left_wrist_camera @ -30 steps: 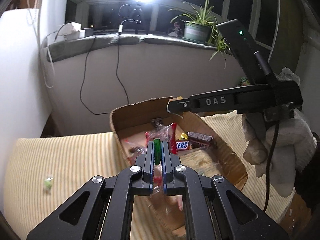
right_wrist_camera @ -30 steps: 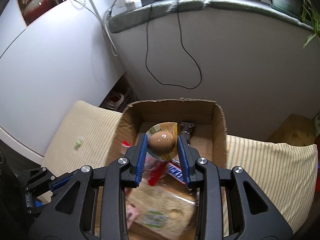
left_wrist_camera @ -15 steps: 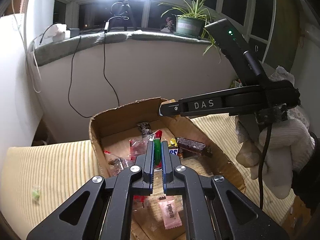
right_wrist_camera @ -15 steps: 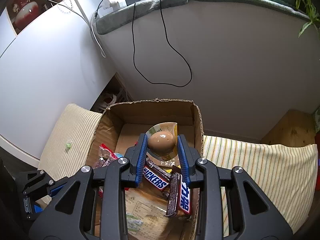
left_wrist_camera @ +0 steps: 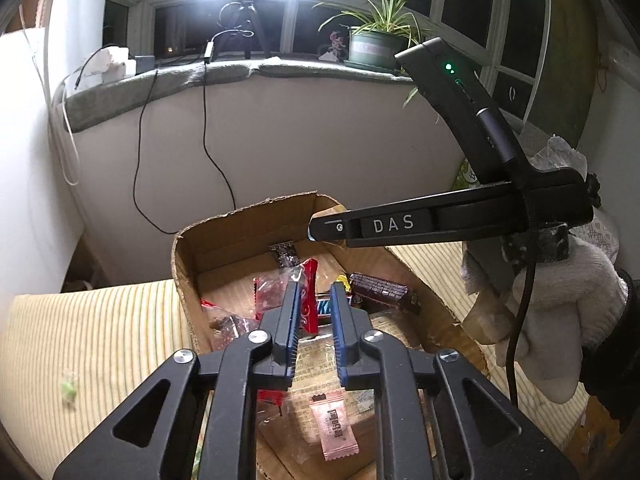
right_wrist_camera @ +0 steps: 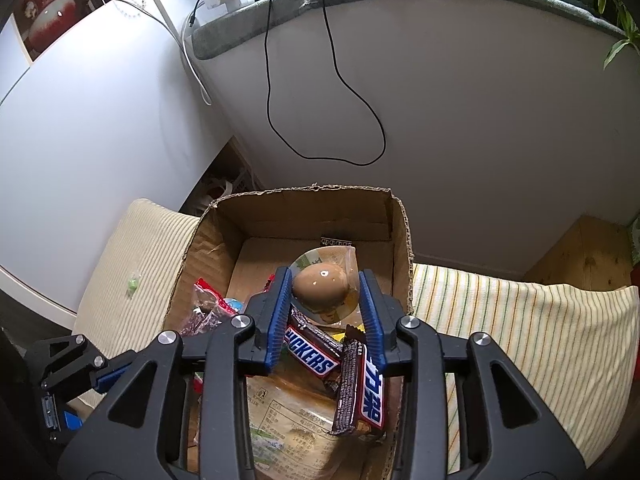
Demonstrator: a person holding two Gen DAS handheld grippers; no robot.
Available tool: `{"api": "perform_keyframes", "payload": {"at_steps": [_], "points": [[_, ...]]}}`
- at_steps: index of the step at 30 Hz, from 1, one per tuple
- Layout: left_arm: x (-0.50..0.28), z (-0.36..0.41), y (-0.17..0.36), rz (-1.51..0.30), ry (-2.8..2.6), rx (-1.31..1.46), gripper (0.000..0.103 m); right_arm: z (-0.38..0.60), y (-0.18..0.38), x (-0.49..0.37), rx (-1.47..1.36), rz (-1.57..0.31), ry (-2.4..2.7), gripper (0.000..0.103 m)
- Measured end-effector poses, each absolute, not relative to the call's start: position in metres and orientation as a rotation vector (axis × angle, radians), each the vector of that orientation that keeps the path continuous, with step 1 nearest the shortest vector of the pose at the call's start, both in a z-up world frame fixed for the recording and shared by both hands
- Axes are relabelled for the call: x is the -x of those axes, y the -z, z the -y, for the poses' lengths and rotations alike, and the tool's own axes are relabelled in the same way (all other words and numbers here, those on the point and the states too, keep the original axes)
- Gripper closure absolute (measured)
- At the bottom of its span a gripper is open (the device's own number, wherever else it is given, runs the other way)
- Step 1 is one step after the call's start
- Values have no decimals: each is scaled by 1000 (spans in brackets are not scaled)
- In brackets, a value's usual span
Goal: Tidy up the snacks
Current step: 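Open both tools to drop the green candy and chocolate egg into the box, then move the left tool to the small green bag while the right tool reaches the light-green candy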
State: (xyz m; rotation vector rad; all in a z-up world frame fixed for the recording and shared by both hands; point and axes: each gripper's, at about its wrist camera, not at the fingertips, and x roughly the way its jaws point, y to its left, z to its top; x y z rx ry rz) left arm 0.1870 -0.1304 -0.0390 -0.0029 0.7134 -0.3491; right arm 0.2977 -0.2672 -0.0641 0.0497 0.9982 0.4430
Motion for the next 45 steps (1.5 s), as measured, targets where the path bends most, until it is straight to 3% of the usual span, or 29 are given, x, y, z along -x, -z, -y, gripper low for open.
{"api": "perform_keyframes", "payload": {"at_steps": [6,7,10,16,28,45], "points": [[-186,131,38,-712,351,1,84,266,63,-297,-41,-997,-435,62],[-186,130,38,-712,351,1,83,266,62,-297,-41,-996,-434,57],[-184,130,37,-708,350,2,66,267,59,-295,-36,-980,-420,40],[-177,126,32,-700,354,6,63,265,49,-290,-31,-954,-412,25],[-149,93,18,-664,334,30,62,249,26,-263,-49,-896,-418,22],[-111,-48,34,-669,158,165,62,164,11,-156,-7,-769,-539,22]]}}
